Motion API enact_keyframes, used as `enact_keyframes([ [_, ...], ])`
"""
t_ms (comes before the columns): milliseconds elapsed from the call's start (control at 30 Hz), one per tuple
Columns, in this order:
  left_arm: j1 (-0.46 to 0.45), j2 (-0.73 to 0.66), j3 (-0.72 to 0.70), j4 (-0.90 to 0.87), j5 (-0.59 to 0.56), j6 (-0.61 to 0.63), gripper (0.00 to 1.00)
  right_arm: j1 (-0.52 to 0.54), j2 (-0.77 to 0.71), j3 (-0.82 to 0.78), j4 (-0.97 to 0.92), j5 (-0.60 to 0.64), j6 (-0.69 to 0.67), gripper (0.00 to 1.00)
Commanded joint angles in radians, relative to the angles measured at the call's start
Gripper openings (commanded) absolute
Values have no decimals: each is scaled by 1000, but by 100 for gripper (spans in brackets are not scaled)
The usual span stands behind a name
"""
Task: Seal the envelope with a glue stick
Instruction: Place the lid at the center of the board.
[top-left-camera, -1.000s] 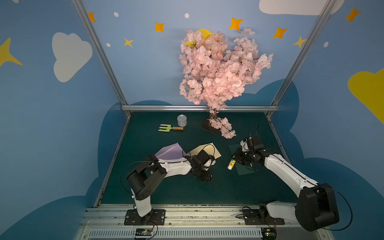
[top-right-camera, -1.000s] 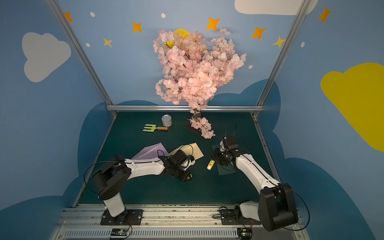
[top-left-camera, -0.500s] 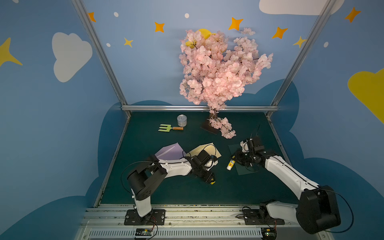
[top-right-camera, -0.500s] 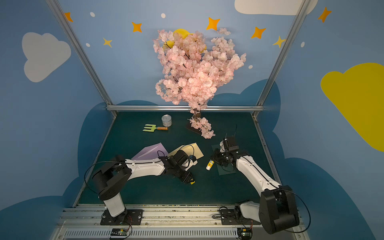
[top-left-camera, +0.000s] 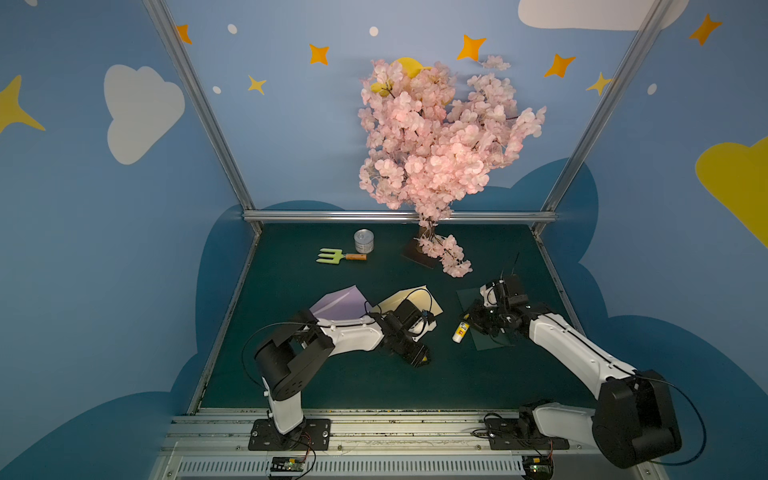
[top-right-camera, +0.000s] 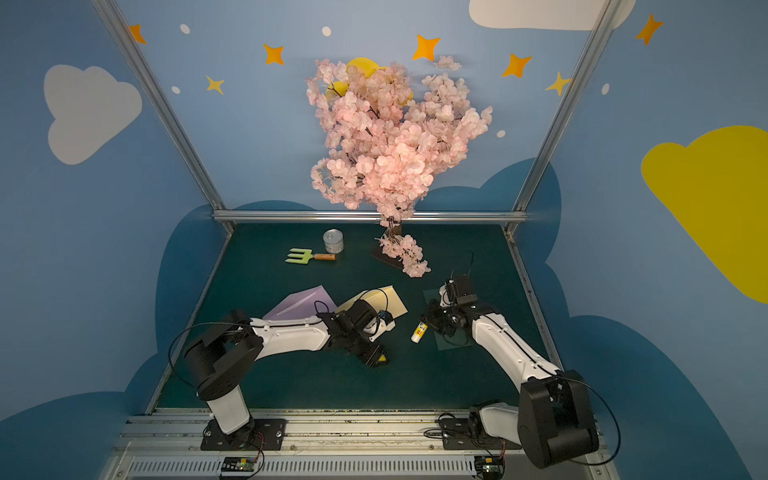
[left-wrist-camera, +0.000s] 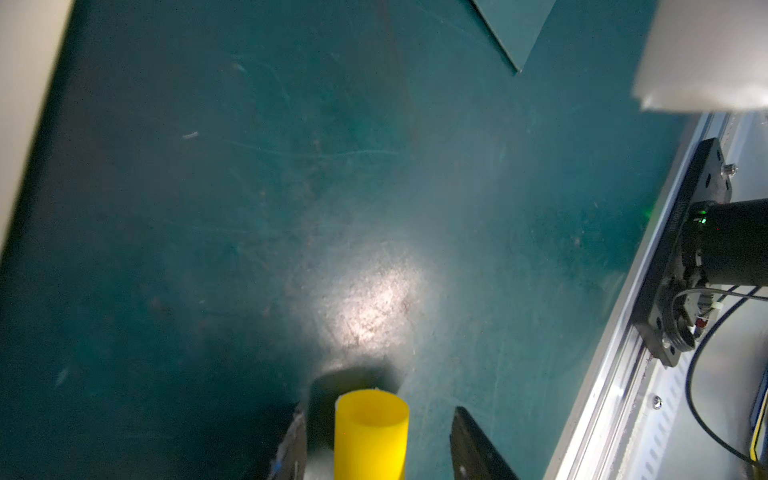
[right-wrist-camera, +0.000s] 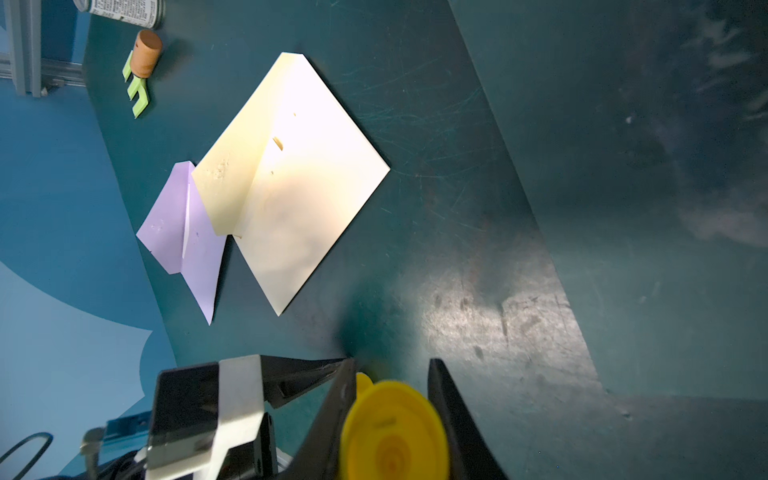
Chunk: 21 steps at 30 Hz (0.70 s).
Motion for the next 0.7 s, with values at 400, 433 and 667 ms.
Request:
enact_keyframes([
  [400,52,-31,29,-84,-43,-7,61,-1,-23,-15,26,-25,-1,0],
  [433,60,-43,32,-78,-27,-15,61,-1,-24,-14,27,-25,0,0],
  [667,109,-129,35,-55,66,-42,63,0,-26,-23,40,-33,6,0],
])
